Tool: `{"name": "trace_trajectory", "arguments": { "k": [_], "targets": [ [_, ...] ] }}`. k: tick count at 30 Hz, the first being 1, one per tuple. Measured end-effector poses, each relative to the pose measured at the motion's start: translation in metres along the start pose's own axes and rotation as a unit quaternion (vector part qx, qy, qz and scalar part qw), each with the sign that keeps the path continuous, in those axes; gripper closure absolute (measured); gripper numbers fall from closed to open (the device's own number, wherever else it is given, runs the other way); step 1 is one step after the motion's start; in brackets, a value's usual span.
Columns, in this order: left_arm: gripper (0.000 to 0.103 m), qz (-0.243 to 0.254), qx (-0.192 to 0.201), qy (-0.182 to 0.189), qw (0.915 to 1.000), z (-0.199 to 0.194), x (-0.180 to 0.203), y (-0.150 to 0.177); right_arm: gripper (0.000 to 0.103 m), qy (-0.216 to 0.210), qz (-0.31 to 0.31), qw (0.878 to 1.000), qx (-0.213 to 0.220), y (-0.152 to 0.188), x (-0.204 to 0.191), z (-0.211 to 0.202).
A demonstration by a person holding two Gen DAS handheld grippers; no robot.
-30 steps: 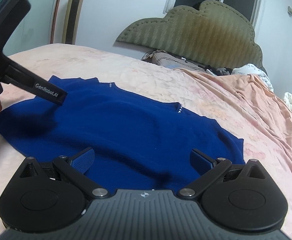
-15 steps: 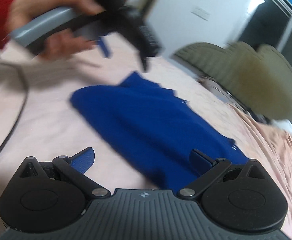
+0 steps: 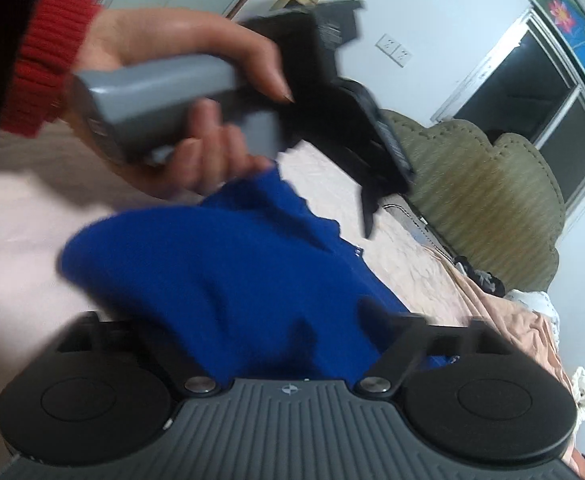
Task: Fold small clothes
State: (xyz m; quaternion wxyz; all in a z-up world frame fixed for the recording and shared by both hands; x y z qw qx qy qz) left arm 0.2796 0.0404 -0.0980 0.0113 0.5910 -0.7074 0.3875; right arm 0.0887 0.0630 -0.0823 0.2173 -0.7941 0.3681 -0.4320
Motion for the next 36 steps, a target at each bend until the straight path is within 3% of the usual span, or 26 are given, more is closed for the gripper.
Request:
{"name": "trace_trajectory", "arguments": {
  "k": [1, 3, 4, 10, 14, 19, 24, 30, 36],
  "targets": [
    [0.076, -0.001, -0.018, -0.003, 0.9998, 0.005, -0.001, 0.001, 0.056, -0.006, -0.006, 1.0, -0.001, -0.001, -0.002, 0.004],
    [0.087, -0.005, -0.023, -0.02, 0.9995, 0.011, -0.003, 0.001, 0.084, -0.021, -0.019, 1.0, -0.001, -0.002, -0.008, 0.01],
    [0.09, -0.008, -0.025, -0.022, 0.9994, 0.012, -0.002, 0.001, 0.092, -0.024, -0.021, 0.999, 0.0, -0.001, -0.01, 0.011],
    [0.092, 0.021, 0.013, -0.092, 0.9955, -0.007, 0.021, -0.004, 0.096, -0.039, -0.001, 0.999, 0.021, -0.003, -0.002, -0.001],
    [0.092, 0.046, 0.045, -0.119, 0.9908, -0.03, 0.061, -0.015, 0.097, -0.025, 0.041, 0.997, 0.053, -0.004, 0.018, -0.037],
    [0.092, 0.073, 0.068, -0.132, 0.9863, -0.038, 0.127, -0.02, 0.097, -0.001, 0.111, 0.991, 0.078, 0.019, 0.064, -0.076],
    [0.092, 0.092, 0.063, -0.13, 0.9853, -0.007, 0.192, -0.014, 0.097, 0.026, 0.188, 0.978, 0.087, 0.062, 0.117, -0.11],
    [0.092, 0.145, 0.029, -0.129, 0.9805, 0.062, 0.269, 0.019, 0.097, 0.031, 0.307, 0.948, 0.083, 0.137, 0.169, -0.132],
    [0.092, 0.198, -0.001, -0.153, 0.9682, 0.129, 0.314, 0.053, 0.096, -0.002, 0.452, 0.889, 0.07, 0.216, 0.201, -0.129]
  ]
}}
Point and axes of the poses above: each gripper's, at about its wrist camera, not at the fingertips, and z roughly the way its jaws point, x to its right, y to its underside, the point moved 10 cm from there along z, roughly the way its jaws point, and after that the axes turned 7 degrees about -y, right-handed, at the moved point
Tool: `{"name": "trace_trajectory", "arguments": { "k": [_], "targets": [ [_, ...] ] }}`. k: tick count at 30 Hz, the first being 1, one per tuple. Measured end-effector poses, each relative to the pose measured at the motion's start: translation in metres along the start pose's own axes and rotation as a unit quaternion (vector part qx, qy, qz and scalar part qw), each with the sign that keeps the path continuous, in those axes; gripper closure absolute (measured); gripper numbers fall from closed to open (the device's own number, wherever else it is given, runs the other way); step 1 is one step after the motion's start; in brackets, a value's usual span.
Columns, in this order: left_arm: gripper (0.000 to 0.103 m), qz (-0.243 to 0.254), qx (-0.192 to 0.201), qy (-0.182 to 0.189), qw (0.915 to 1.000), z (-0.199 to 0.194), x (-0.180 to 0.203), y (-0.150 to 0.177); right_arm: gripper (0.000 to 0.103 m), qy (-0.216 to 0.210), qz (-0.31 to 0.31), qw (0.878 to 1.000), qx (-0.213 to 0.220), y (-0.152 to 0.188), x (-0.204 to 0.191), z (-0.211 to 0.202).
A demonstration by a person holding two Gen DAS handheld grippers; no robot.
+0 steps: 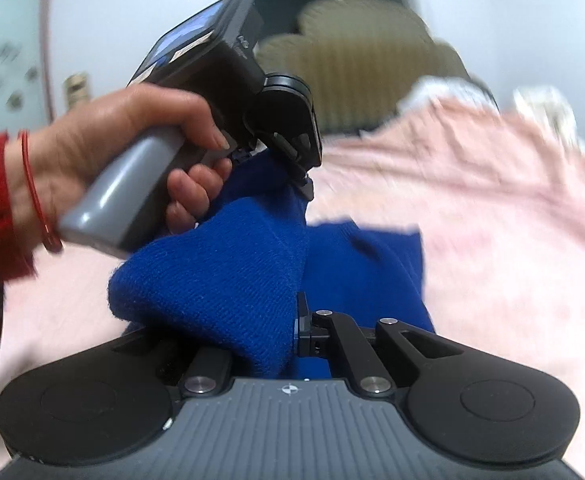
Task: Fold small clothes
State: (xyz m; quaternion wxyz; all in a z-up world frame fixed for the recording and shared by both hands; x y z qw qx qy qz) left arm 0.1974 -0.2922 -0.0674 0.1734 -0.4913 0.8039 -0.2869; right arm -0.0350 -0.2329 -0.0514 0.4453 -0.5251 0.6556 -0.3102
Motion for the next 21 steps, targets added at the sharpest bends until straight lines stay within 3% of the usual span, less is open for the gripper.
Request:
{"name": "trace_trajectory", "arguments": {
  "k": [2, 3, 4, 5, 6, 8, 10, 14, 19, 21],
  "targets": [
    [0.091, 0.014, -0.004, 0.005, 0.9999, 0.01, 0.015, 0.002, 0.093, -0.014, 0.063, 0.998, -0.012, 0.009, 0.023, 0.004],
    [0.091, 0.019, -0.007, 0.012, 0.9997, 0.013, 0.023, 0.003, 0.084, -0.027, 0.096, 0.995, -0.02, 0.015, 0.03, 0.007],
    [0.089, 0.019, -0.008, 0.022, 0.9995, 0.014, 0.029, 0.002, 0.081, -0.04, 0.127, 0.991, -0.028, 0.02, 0.037, 0.012],
    [0.082, 0.018, -0.01, 0.03, 0.9993, 0.015, 0.034, 0.001, 0.073, -0.047, 0.157, 0.986, -0.032, 0.025, 0.045, 0.014],
    [0.076, 0.013, -0.01, 0.037, 0.9992, 0.014, 0.038, -0.001, 0.072, -0.055, 0.18, 0.982, -0.033, 0.028, 0.051, 0.018],
    [0.045, -0.005, 0.004, 0.049, 0.9988, 0.007, 0.04, -0.01, 0.069, -0.083, 0.218, 0.972, -0.032, 0.032, 0.057, 0.015],
    [0.029, -0.031, 0.039, 0.05, 0.9975, -0.005, 0.033, -0.022, 0.066, -0.102, 0.243, 0.964, -0.03, 0.034, 0.061, 0.012],
    [0.026, -0.06, 0.075, 0.042, 0.9945, -0.028, 0.01, -0.034, 0.054, -0.118, 0.279, 0.953, -0.022, 0.035, 0.071, 0.007],
    [0.026, -0.047, 0.068, -0.014, 0.9964, -0.047, -0.033, -0.009, 0.054, -0.134, 0.32, 0.938, -0.017, 0.028, 0.081, 0.015],
    [0.026, -0.032, 0.069, -0.034, 0.9965, -0.054, -0.051, 0.01, 0.058, -0.133, 0.331, 0.934, -0.014, 0.025, 0.088, 0.021]
  ]
}}
Point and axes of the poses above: each gripper's, at about its wrist camera, not at the fingertips, and z roughly the way its jaws point, x to its right, y to its underside, the point moved 10 cm from there along z, roughly the way its jaws point, and after that the axes turned 7 degrees about -y, right-handed, at the moved point
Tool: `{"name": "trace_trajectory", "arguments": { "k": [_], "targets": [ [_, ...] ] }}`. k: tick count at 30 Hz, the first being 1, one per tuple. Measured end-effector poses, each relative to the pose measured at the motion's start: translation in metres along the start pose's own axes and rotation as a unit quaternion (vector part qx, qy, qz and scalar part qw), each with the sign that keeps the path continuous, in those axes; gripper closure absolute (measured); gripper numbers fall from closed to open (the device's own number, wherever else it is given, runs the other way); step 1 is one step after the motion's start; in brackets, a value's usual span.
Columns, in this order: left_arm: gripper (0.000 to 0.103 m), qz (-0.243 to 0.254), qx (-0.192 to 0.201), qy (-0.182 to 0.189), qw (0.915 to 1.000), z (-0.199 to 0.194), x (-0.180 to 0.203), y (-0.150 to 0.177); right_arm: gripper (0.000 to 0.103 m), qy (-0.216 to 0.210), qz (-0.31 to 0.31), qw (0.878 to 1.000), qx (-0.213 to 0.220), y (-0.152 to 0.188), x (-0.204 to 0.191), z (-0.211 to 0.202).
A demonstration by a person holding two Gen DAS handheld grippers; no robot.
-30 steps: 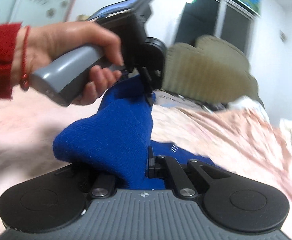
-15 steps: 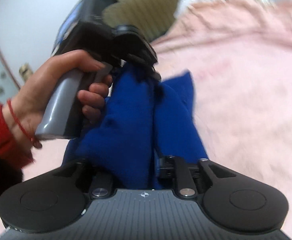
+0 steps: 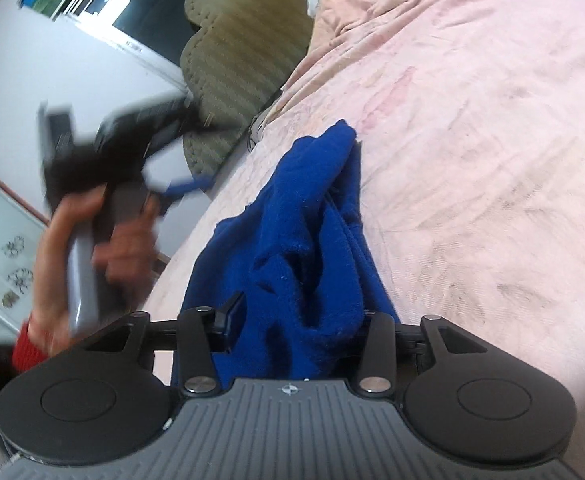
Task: Fold small clothes
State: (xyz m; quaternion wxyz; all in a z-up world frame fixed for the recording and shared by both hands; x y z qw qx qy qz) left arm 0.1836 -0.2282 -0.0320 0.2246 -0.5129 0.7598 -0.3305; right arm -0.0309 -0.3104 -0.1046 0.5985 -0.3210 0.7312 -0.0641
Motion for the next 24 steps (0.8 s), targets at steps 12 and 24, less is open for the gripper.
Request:
{"name": "trace_trajectory", "arguments": {
  "k": [12, 24],
  "targets": [
    [0.025, -0.084, -0.032, 0.046, 0.9949, 0.012, -0.088, 0.027, 0.023, 0.066, -0.106, 0.992, -0.014, -0.06, -0.013, 0.017],
    [0.064, -0.113, -0.036, 0.121, 0.9856, 0.044, -0.069, 0.028, 0.042, 0.13, -0.27, 0.946, -0.126, -0.108, -0.007, 0.147]
  ]
}}
Point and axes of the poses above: each gripper's, at about its wrist camera, not at the fingertips, and z roughly the way its jaws point, x to its right, y to its underside, the point moved 10 cm from there along z, roughly the way its jaws point, and after that the axes turned 7 degrees about -y, right-handed, at the moved point
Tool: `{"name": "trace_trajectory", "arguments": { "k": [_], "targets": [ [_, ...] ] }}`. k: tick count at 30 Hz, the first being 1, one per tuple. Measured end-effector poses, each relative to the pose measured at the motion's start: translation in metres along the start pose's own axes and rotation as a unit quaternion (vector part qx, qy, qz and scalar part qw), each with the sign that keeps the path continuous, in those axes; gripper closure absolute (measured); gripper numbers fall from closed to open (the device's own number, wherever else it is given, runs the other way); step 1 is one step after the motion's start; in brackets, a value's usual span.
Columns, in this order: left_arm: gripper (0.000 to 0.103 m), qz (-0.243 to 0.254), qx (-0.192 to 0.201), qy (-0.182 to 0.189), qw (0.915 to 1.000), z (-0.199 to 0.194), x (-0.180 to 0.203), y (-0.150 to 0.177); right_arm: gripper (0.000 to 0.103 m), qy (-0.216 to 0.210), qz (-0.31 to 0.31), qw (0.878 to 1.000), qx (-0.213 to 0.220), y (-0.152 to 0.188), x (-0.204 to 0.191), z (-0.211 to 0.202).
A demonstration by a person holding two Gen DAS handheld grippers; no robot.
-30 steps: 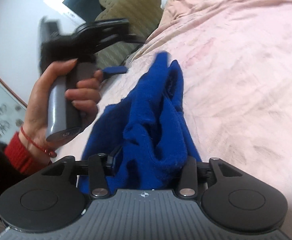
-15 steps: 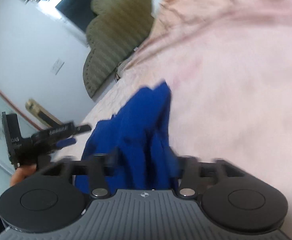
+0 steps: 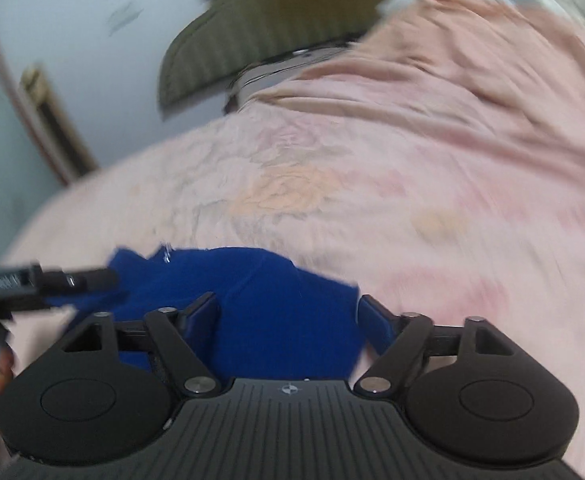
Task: Fold small clothes
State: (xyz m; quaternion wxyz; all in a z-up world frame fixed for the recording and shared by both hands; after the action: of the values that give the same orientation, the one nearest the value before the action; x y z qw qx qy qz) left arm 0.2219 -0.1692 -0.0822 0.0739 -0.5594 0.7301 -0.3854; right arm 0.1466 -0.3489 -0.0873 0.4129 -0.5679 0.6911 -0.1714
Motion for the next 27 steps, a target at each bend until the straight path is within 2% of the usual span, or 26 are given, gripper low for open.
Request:
{"name": "trace_trajectory", "arguments": {
  "k": [1, 2, 3, 7, 10, 12, 13, 14, 15, 16, 18, 20, 21, 24, 26, 27],
  "targets": [
    [0.083, 0.01, -0.005, -0.005, 0.9999, 0.002, 0.0, 0.002, 0.052, 0.002, -0.021, 1.0, -0.013, 0.0, -0.003, 0.007],
    [0.087, 0.019, -0.003, -0.009, 0.9998, 0.002, 0.0, 0.004, 0.08, -0.001, -0.033, 0.999, -0.026, 0.0, -0.006, 0.013],
    [0.089, 0.027, 0.005, -0.008, 0.9996, 0.001, 0.0, 0.004, 0.088, -0.017, -0.042, 0.998, -0.03, 0.0, -0.012, 0.015],
    [0.093, 0.037, 0.043, -0.014, 0.9983, -0.008, -0.001, -0.004, 0.091, -0.017, -0.063, 0.998, 0.006, -0.016, -0.021, 0.005],
    [0.093, 0.048, 0.057, -0.05, 0.9959, -0.002, -0.005, -0.01, 0.097, 0.004, -0.05, 0.998, 0.03, -0.032, -0.015, 0.009],
    [0.093, 0.072, 0.052, -0.084, 0.9925, 0.007, -0.008, -0.008, 0.096, 0.013, -0.053, 0.998, 0.017, -0.032, -0.013, 0.024],
    [0.092, 0.075, 0.048, -0.089, 0.992, 0.008, -0.009, -0.006, 0.096, 0.016, -0.058, 0.998, 0.003, -0.027, -0.013, 0.034],
    [0.09, 0.074, 0.05, -0.091, 0.9918, 0.004, -0.01, -0.005, 0.094, 0.027, -0.067, 0.997, -0.006, -0.023, -0.012, 0.042],
    [0.09, 0.073, 0.057, -0.093, 0.9913, -0.004, -0.012, -0.005, 0.087, 0.042, -0.075, 0.996, -0.006, -0.021, -0.01, 0.045],
    [0.087, 0.074, 0.062, -0.099, 0.9904, -0.012, -0.013, -0.004, 0.084, 0.054, -0.076, 0.996, 0.002, -0.022, -0.009, 0.041],
    [0.072, 0.075, 0.069, -0.117, 0.9879, -0.031, -0.017, 0.001, 0.06, 0.057, -0.056, 0.997, 0.026, -0.026, -0.008, 0.018],
    [0.041, 0.063, 0.068, -0.116, 0.9889, -0.05, -0.018, 0.012, 0.047, 0.06, -0.043, 0.996, 0.049, -0.027, -0.012, -0.012],
    [0.036, 0.057, 0.065, -0.107, 0.9905, -0.059, -0.016, 0.021, 0.043, 0.053, -0.043, 0.996, 0.052, -0.024, -0.018, -0.025],
    [0.034, 0.07, 0.054, -0.076, 0.9932, -0.079, -0.004, 0.053, 0.034, 0.003, -0.065, 0.998, 0.019, 0.004, -0.044, -0.047],
    [0.034, 0.099, 0.052, -0.081, 0.9905, -0.081, 0.003, 0.075, 0.03, -0.011, -0.088, 0.996, -0.006, 0.032, -0.056, -0.051],
    [0.034, 0.116, 0.061, -0.091, 0.9872, -0.081, 0.004, 0.083, 0.029, -0.003, -0.098, 0.995, -0.019, 0.044, -0.057, -0.048]
  ]
}}
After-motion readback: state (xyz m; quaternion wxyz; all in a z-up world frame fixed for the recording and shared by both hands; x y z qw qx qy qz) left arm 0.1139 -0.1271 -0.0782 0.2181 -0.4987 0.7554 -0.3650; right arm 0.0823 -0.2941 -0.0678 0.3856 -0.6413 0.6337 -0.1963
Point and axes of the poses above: each gripper's, at about its wrist camera, not at the fingertips, and z roughly the way its jaws point, x to its right, y to its underside, the point moved 10 cm from there along z, roughly the way its jaws point, and after that the axes turned 7 degrees about -y, right-handed, at the moved point
